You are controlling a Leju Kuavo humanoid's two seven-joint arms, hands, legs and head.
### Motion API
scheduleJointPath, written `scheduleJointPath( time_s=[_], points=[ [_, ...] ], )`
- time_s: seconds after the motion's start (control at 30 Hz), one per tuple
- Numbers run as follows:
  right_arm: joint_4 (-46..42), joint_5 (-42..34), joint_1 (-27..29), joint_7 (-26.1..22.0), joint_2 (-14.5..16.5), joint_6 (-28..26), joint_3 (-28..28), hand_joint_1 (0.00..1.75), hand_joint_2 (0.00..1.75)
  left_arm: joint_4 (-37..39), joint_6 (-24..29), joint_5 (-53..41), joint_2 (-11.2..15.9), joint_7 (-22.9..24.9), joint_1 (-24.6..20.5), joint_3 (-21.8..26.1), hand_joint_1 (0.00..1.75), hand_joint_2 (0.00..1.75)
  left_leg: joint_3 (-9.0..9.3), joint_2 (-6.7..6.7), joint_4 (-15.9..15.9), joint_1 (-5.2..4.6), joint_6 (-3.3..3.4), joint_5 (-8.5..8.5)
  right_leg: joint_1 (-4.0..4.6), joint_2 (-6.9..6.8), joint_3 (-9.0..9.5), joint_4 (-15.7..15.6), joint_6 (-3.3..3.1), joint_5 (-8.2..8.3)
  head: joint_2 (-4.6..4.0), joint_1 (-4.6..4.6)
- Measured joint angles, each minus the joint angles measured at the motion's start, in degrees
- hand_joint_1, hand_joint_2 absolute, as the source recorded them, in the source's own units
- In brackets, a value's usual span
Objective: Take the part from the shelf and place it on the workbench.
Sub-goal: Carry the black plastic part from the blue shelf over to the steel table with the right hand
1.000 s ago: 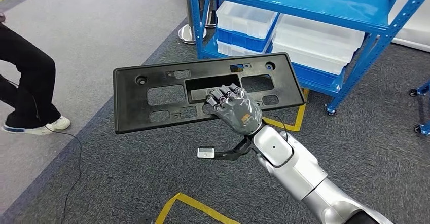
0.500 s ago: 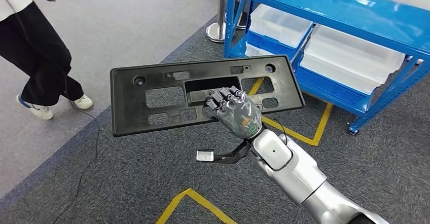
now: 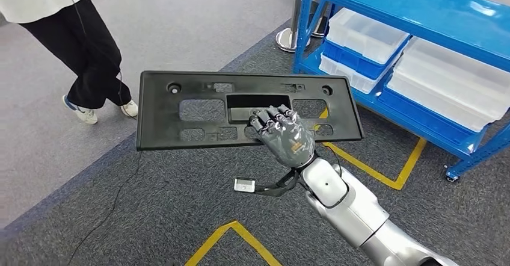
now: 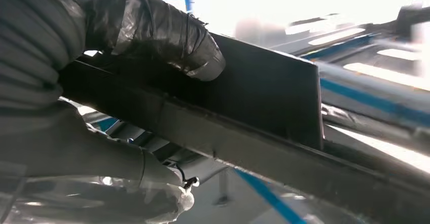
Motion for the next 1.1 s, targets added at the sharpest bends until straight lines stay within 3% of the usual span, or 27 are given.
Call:
scheduleJointPath(
  time_s=[0.03,0.07,0.13,0.17,0.2,0.27,0.3,0.37,0.4,0.47,0.5,0.53,0.63,0.7,0.77,0.8,0.87,0.93,1.0,1.03,1.1],
  points=[
    [0.0,0.0,0.2,-0.2,0.0,0.0,0.1,1.75,1.75,0.0,0.0,0.0,0.0,-0.5,-0.3,0.0,0.00,1.75,0.81,0.12,-1.5,-0.01,0.14,1.26,0.09,-0.62,0.05,0.0,0.01,-0.05,0.00,-0.01],
    [-0.1,0.1,0.3,-0.3,0.0,0.0,0.2,1.75,1.75,-0.1,0.0,0.0,0.0,-0.7,-0.5,0.0,0.00,1.75,2.73,0.59,-5.1,-0.10,0.44,3.18,0.18,-1.17,0.15,0.0,0.04,-0.13,0.00,-0.01],
    [-0.3,0.1,0.3,-0.3,-0.1,0.0,0.2,1.75,1.75,-0.2,-0.3,-0.4,-0.1,-0.6,-1.1,-0.1,0.00,1.75,6.96,2.93,-13.1,-0.67,1.36,5.88,0.43,-2.18,0.37,0.0,0.25,-0.30,0.00,0.01],
    [-0.4,0.1,0.3,-0.3,-0.1,0.0,0.2,1.75,1.75,-0.2,-0.5,-0.8,-0.1,-0.3,-1.3,-0.3,0.00,1.75,8.11,3.75,-15.4,-1.01,1.76,6.36,0.54,-2.61,0.44,0.0,0.44,-0.37,0.00,0.01],
    [-0.4,0.1,0.3,-0.4,-0.1,0.0,0.2,1.75,1.75,-0.3,-0.7,-1.2,-0.2,0.1,-1.3,-0.5,0.00,1.75,8.47,4.09,-16.3,-1.29,2.07,6.31,0.60,-3.04,0.48,-0.1,0.67,-0.41,0.00,0.02],
    [-0.5,0.1,0.3,-0.5,-0.1,0.0,0.2,1.75,1.75,-0.3,-0.9,-1.6,-0.3,0.8,-1.2,-0.8,0.00,1.75,8.50,2.90,-16.7,-1.26,2.57,6.65,0.66,-3.85,0.68,-0.3,1.27,-0.50,0.00,0.03],
    [-0.6,0.1,0.3,-0.5,-0.1,0.0,0.2,1.75,1.75,-0.3,-0.9,-1.6,-0.3,1.2,-1.0,-1.0,0.00,1.75,8.70,2.35,-17.1,-1.09,2.84,6.90,0.61,-3.41,0.72,-0.1,1.59,-0.83,0.00,0.06],
    [-0.7,0.1,0.3,-0.4,-0.3,-0.1,0.2,1.75,1.75,-0.3,-0.9,-1.6,-0.3,1.7,-0.6,-1.1,0.00,1.75,9.12,1.27,-17.8,-0.65,3.41,7.42,0.47,-0.89,-0.63,3.2,2.12,-3.05,0.00,0.12],
    [-0.8,0.1,0.3,-0.4,-0.5,-0.1,0.2,1.75,1.75,-0.3,-0.9,-1.6,-0.3,1.9,-0.6,-1.2,0.00,1.75,9.11,0.72,-17.9,-0.62,3.53,7.52,0.32,0.62,-2.23,6.7,2.28,-4.84,0.00,0.13],
    [-0.9,0.1,0.7,-0.2,-0.8,-0.1,0.2,1.75,1.75,-0.3,-0.9,-1.5,-0.2,1.9,-0.5,-1.2,0.00,1.75,9.02,-0.62,-17.8,-0.58,3.68,7.56,0.22,1.79,-5.99,14.1,2.52,-7.62,0.00,0.15],
    [-0.9,0.1,1.0,-0.1,-1.0,-0.1,0.2,1.75,1.75,-0.3,-0.9,-1.5,-0.2,1.7,-0.4,-1.2,0.00,1.75,9.00,-1.38,-17.7,-0.57,3.67,7.53,0.17,1.89,-6.96,15.7,2.61,-7.56,0.00,0.15],
    [-0.9,0.1,1.1,-0.1,-1.1,-0.1,0.2,1.75,1.75,-0.3,-0.9,-1.5,-0.2,1.6,-0.3,-1.2,0.00,1.75,8.99,-2.16,-17.6,-0.56,3.63,7.50,0.10,1.96,-6.88,15.1,2.64,-6.38,0.00,0.15],
    [-1.0,0.1,1.1,-0.2,-1.3,-0.1,0.2,1.75,1.75,-0.3,-1.0,-1.6,-0.3,1.2,-0.3,-1.2,0.00,1.75,8.74,-4.19,-16.7,-0.54,3.07,7.10,-0.36,3.80,-2.38,4.5,2.52,-0.74,0.00,0.14],
    [-1.1,0.1,1.1,-0.4,-1.2,-0.1,0.2,1.75,1.75,-0.3,-1.0,-1.7,-0.3,1.0,-0.5,-1.2,0.00,1.75,8.17,-5.20,-16.2,-0.55,2.46,6.94,-0.44,4.96,-0.77,0.8,2.17,0.14,0.00,0.14],
    [-1.2,0.1,1.1,-0.5,-1.2,-0.1,0.2,1.75,1.75,-0.3,-1.0,-1.7,-0.3,1.0,-0.5,-1.2,0.00,1.75,7.78,-6.07,-16.1,-0.48,1.79,7.04,-0.32,4.33,-0.65,0.6,1.53,0.12,0.00,0.14],
    [-1.3,0.1,1.0,-0.5,-1.1,-0.1,0.2,1.75,1.75,-0.3,-1.0,-1.8,-0.3,0.9,-0.5,-1.2,0.00,1.75,7.65,-5.86,-15.9,-0.46,1.47,6.89,-0.33,3.85,-0.52,0.4,1.16,0.22,0.00,0.14],
    [-1.5,0.1,1.0,-0.5,-1.0,-0.1,0.2,1.75,1.75,-0.3,-1.0,-1.8,-0.3,0.8,-0.5,-1.2,0.00,1.75,6.18,-3.56,-12.8,-0.51,0.84,4.99,-0.53,2.80,-0.21,0.0,0.45,0.40,0.00,-0.01],
    [-1.6,0.1,0.9,-0.4,-0.9,-0.1,0.2,1.75,1.75,-0.3,-1.0,-1.8,-0.3,0.7,-0.7,-1.2,0.00,1.75,2.65,-0.87,-5.7,-0.31,0.26,1.53,-0.38,1.61,-0.07,-0.1,0.04,0.31,0.00,-0.15],
    [-1.7,0.1,1.0,-0.4,-0.9,-0.1,0.2,1.75,1.75,-0.3,-1.0,-1.8,-0.3,0.6,-0.7,-1.2,0.00,1.75,-0.21,-0.12,-0.2,-0.01,-0.09,-0.05,-0.22,0.35,-0.02,-0.1,-0.08,0.15,0.00,-0.14],
    [-1.7,0.1,1.0,-0.4,-0.9,-0.1,0.2,1.75,1.75,-0.3,-1.0,-1.8,-0.3,0.7,-0.6,-1.2,0.00,1.75,-0.14,0.02,-0.5,0.06,-0.14,0.71,-0.19,-0.24,0.06,-0.1,-0.07,0.05,0.00,-0.14],
    [-1.7,0.1,1.0,-0.5,-0.9,-0.1,0.2,1.75,1.75,-0.3,-0.9,-1.8,-0.1,0.7,-0.5,-1.2,0.00,1.75,3.27,1.05,-7.1,0.02,0.09,4.42,-0.16,-1.38,0.42,-0.1,0.13,-0.24,0.00,-0.15]
  ],
)
